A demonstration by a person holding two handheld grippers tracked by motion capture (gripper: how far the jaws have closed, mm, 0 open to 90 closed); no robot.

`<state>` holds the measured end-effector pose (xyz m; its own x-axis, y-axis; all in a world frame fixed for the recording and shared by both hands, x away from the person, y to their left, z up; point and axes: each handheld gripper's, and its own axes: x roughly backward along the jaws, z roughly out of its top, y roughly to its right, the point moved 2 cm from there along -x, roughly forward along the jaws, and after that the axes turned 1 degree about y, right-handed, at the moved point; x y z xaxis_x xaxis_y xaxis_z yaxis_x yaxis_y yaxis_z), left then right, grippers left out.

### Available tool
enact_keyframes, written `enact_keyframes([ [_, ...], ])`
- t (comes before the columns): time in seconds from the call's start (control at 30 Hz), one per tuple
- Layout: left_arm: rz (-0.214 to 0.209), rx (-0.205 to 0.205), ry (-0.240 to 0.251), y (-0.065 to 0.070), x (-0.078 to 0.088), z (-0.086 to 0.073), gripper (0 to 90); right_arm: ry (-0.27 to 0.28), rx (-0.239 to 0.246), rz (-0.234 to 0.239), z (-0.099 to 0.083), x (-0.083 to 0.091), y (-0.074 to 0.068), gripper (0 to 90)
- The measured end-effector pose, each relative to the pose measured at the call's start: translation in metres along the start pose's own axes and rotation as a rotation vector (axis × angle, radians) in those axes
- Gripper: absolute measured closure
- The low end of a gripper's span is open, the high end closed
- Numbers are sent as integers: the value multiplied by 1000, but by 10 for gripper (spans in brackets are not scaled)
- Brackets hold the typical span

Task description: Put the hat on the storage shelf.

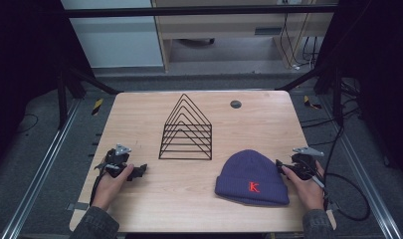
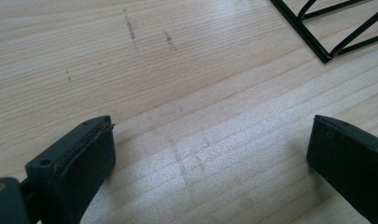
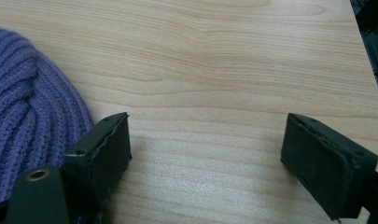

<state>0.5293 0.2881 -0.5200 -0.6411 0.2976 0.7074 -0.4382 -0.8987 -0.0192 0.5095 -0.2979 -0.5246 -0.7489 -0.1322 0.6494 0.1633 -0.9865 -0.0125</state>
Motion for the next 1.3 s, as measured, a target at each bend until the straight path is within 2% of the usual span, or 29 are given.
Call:
enact_keyframes([
  [0.2, -7, -2, 8, -1, -2, 1, 0, -8, -14, -9, 0, 1, -2, 154],
  [0.27, -10, -9, 1, -2, -3, 2, 0, -15, -22, 0, 1, 2, -2, 164],
  [0.3, -10, -9, 2, -2, -3, 2, 0, -14, -55, 37, 6, 4, -3, 162],
  [0.4, -13, -10, 0, -2, -4, 3, 0, -8, -61, 40, 12, 7, -7, 164],
  [0.47, -14, -11, -1, -2, -4, 3, 0, -22, -41, 63, 21, 8, -13, 164],
  [0.6, -9, -12, -3, -2, -3, 3, 0, -56, 33, 84, 44, 9, -26, 166],
  [0.7, -13, -16, -6, -2, -3, 3, 0, -119, 100, 131, 66, 8, -43, 180],
  [0.73, -13, -16, -6, -2, -3, 3, 0, -119, 100, 131, 66, 8, -43, 180],
  [0.77, -17, -13, -6, -2, -3, 3, 0, -142, 126, 153, 74, 8, -50, 220],
  [0.83, -17, -14, -4, -2, -3, 3, 0, -152, 134, 165, 78, 7, -54, 254],
  [0.87, -16, -17, -2, -2, -3, 3, 0, -189, 176, 181, 82, 5, -61, 302],
  [0.9, -16, -17, -2, -2, -3, 3, 0, -189, 176, 181, 82, 5, -61, 302],
  [0.93, -17, -16, 0, -2, -3, 2, 0, -183, 207, 179, 86, 4, -65, 363],
  [1.07, -14, -8, 4, -1, -2, 2, 0, -189, 220, 217, 90, 1, -71, 426],
  [1.1, -14, -9, 3, -1, -2, 2, 0, -199, 229, 234, 93, 1, -73, 472],
  [1.2, -14, -13, -1, -2, -2, 2, 0, -181, 227, 243, 95, 1, -75, 501],
  [1.3, -14, -14, -5, -2, -2, 2, 0, -197, 229, 257, 94, -3, -79, 521],
])
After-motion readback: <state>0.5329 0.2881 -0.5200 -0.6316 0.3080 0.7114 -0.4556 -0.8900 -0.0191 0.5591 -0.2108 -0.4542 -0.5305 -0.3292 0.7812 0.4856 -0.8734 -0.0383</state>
